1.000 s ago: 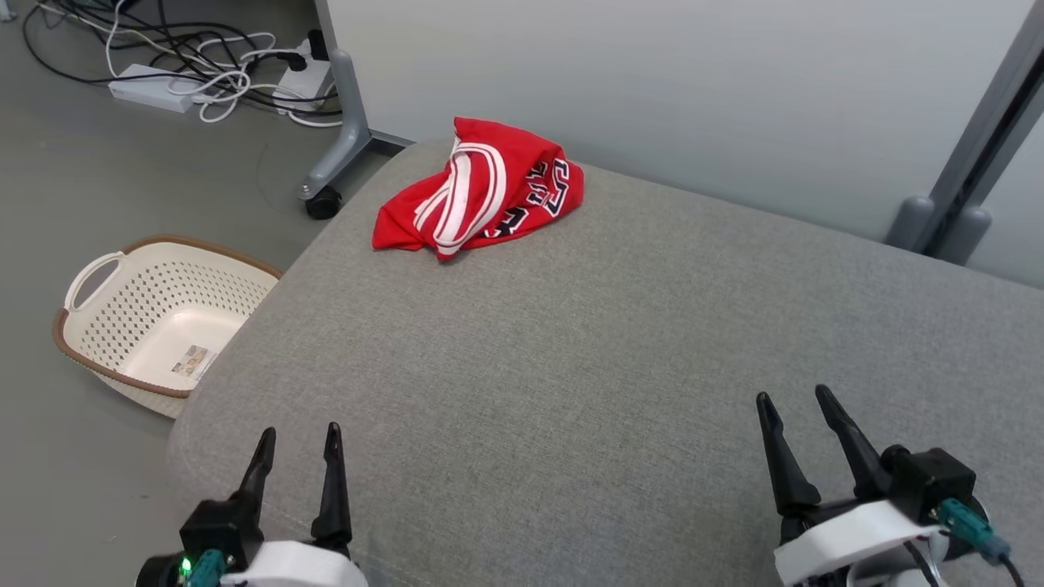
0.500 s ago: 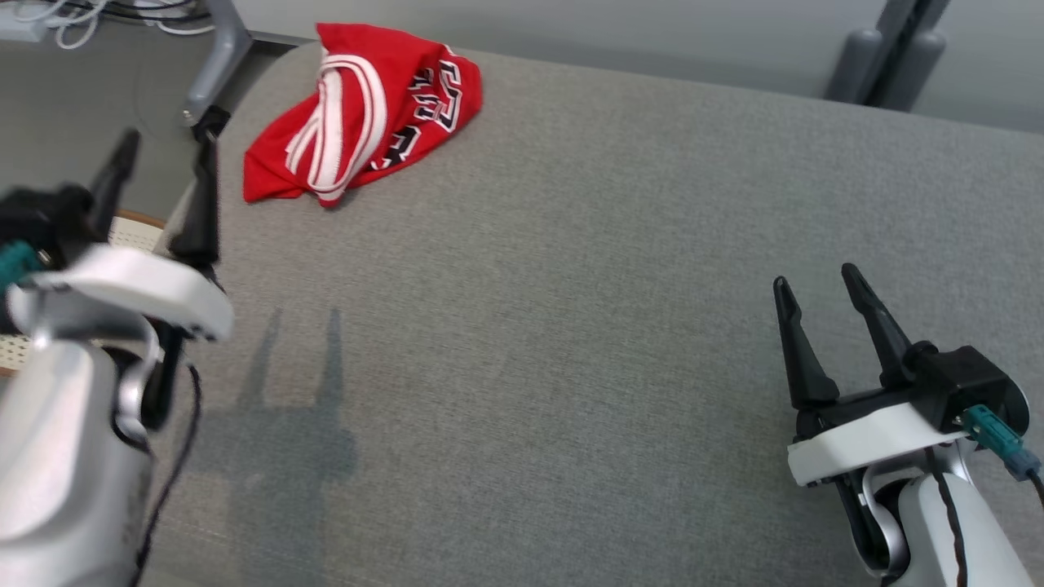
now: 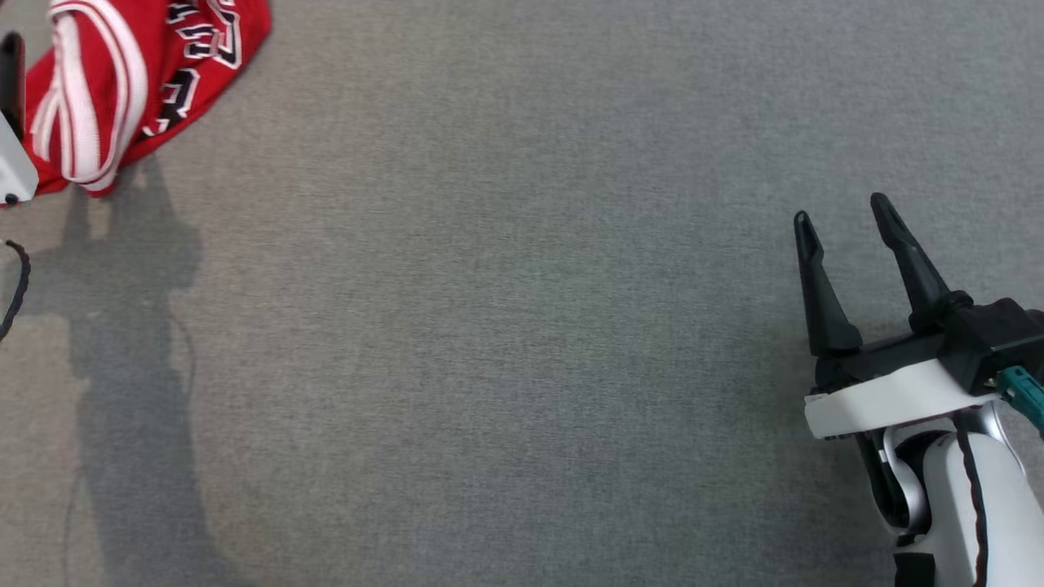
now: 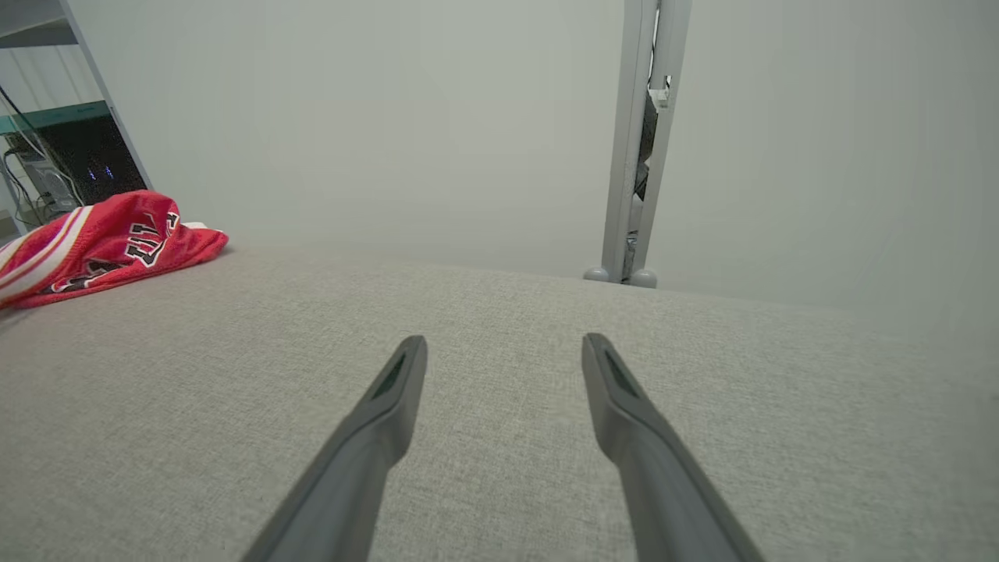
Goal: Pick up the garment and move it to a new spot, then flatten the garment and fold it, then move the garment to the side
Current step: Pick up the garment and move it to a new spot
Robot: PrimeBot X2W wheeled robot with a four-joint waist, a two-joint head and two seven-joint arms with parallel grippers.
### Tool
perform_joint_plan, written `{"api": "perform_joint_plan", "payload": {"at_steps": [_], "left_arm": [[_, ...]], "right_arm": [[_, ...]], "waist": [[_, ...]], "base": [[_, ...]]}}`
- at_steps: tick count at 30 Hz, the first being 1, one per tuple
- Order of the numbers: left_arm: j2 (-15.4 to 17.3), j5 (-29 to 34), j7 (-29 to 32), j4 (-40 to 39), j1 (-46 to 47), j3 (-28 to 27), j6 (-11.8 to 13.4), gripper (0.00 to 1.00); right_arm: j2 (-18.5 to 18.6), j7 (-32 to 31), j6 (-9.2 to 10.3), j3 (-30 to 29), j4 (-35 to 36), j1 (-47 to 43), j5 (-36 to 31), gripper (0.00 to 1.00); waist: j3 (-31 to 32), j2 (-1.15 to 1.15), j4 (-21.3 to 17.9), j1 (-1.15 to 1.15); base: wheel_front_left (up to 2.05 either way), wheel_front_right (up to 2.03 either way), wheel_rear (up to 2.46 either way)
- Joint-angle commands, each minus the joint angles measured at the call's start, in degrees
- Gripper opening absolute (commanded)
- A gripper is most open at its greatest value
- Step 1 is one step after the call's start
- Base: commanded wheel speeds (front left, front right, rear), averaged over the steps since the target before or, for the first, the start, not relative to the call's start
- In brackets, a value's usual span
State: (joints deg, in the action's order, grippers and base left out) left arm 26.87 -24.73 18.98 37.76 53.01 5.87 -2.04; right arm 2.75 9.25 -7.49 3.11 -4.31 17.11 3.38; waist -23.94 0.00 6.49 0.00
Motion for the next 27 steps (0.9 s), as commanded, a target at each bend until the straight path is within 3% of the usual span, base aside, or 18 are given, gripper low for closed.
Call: {"api": "perform_joint_plan", "payload": {"at_steps": [1, 17, 18, 19, 20, 21, 27], "left_arm": [[0.4, -0.4, 1.5, 2.2, 1.0, 0.2, -0.3, 1.00], [-0.7, -0.2, -1.8, 15.6, 2.4, 0.3, 3.6, 1.00], [-0.7, -0.2, -2.1, 16.3, 2.4, 0.4, 3.7, 0.87], [-0.6, 0.0, -2.4, 16.9, 2.3, 0.6, 3.7, 0.42], [-0.5, 0.2, -2.8, 17.3, 2.3, 0.8, 3.6, 0.14], [-0.4, 0.4, -3.4, 17.7, 2.4, 1.0, 3.6, 0.00], [0.1, 1.2, -7.6, 17.8, 4.0, 1.8, 2.9, 0.00]], "right_arm": [[0.3, -0.5, -0.01, -0.5, 1.2, 0.3, -0.5, 1.00], [0.3, -2.4, -0.01, -0.6, 5.8, -0.7, -1.5, 1.00], [0.3, -2.3, -0.01, -0.5, 5.8, -0.6, -1.4, 1.00], [0.3, -2.2, -0.01, -0.4, 5.8, -0.5, -1.3, 1.00], [0.3, -2.0, -0.01, -0.2, 5.7, -0.4, -1.2, 1.00], [0.3, -1.9, -0.01, -0.2, 5.6, -0.4, -1.2, 1.00], [0.3, -0.8, -0.01, -0.9, 4.3, -0.8, -1.0, 1.00]], "waist": [[-3.1, 0.00, -3.3, 0.00], [-6.0, 0.00, -4.7, 0.00], [-6.1, 0.00, -4.8, 0.00], [-6.0, 0.00, -4.9, 0.00], [-6.0, 0.00, -4.9, 0.00], [-5.9, 0.00, -5.0, 0.00], [-4.5, 0.00, -5.1, 0.00]], "base": [[0.00, 0.00, 0.00], [0.00, 0.00, 0.00], [0.00, 0.00, 0.00], [0.00, 0.00, 0.00], [0.00, 0.00, 0.00], [0.00, 0.00, 0.00], [0.00, 0.00, 0.00]]}}
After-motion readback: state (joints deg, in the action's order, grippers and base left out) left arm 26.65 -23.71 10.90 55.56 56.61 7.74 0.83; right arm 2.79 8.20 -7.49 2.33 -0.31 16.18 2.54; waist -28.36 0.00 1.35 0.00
